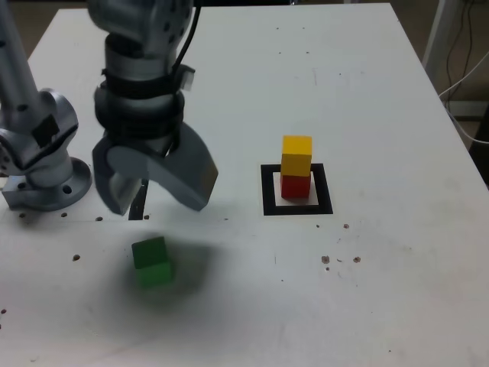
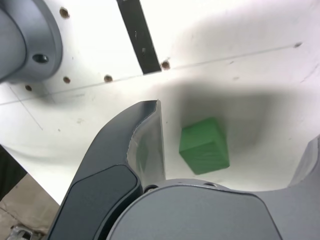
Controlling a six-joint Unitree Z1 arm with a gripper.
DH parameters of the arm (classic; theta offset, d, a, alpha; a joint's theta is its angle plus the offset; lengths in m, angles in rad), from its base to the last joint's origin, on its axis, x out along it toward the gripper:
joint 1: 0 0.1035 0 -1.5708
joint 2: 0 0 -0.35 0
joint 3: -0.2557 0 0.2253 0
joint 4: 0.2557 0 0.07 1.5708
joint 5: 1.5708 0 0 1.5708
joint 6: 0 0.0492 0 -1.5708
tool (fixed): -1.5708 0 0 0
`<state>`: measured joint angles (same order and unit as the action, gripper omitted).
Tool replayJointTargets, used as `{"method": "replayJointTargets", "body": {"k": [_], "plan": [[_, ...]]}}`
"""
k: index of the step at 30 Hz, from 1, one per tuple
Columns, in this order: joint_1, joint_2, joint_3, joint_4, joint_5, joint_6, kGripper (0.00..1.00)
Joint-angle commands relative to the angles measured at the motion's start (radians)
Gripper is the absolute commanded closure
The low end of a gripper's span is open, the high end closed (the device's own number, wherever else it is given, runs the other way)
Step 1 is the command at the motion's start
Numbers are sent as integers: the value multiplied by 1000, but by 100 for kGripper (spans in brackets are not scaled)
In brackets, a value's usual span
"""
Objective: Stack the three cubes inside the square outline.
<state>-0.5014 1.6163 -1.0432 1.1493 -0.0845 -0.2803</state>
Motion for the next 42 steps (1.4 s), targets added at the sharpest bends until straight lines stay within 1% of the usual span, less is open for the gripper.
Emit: {"method": "replayJointTargets", "body": {"k": [1,6,10,14,20,24,28,32,37,40,42], "plan": [[-28,-3,5,-4,-9,-41,0],[-80,9,11,-6,-29,-157,0],[-107,26,21,-15,-55,-240,0],[-129,47,33,-48,-82,-299,0],[-168,72,42,-92,-101,-385,0],[-177,101,47,-121,-127,-401,1],[-177,130,55,-157,-140,-400,1],[-176,157,56,-192,-141,-393,3],[-161,170,68,-212,-139,-385,6],[-147,172,81,-219,-139,-381,10],[-140,174,90,-224,-140,-379,15]]}}
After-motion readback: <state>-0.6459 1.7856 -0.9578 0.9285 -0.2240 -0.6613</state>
